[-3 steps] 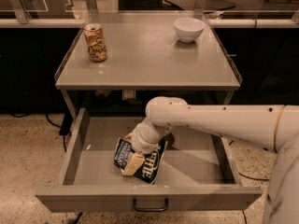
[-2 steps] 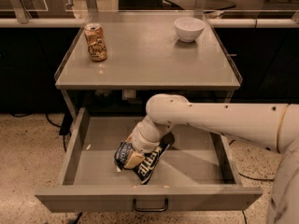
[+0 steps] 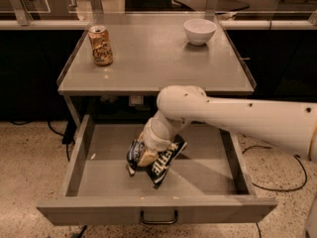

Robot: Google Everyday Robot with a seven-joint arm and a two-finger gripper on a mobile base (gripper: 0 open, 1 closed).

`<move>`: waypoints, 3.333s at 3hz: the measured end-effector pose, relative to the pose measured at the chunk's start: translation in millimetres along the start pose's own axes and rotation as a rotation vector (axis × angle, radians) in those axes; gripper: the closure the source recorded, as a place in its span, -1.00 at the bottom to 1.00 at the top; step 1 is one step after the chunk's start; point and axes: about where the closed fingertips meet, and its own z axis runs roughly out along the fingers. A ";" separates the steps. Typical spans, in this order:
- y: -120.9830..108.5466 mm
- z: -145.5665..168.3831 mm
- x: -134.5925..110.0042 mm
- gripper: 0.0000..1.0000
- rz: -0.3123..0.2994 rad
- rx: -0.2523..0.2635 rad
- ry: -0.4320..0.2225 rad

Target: Pick blue chip bag from top drawer and place on counter

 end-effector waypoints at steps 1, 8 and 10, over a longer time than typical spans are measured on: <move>-11.6 -35.3 -3.9 1.00 -0.041 0.038 0.044; -46.0 -168.0 -31.1 1.00 -0.105 0.124 0.097; -90.8 -273.0 -70.5 1.00 -0.218 0.263 0.163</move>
Offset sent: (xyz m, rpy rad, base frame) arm 0.0090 0.0014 0.0047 0.0304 0.0163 -0.0297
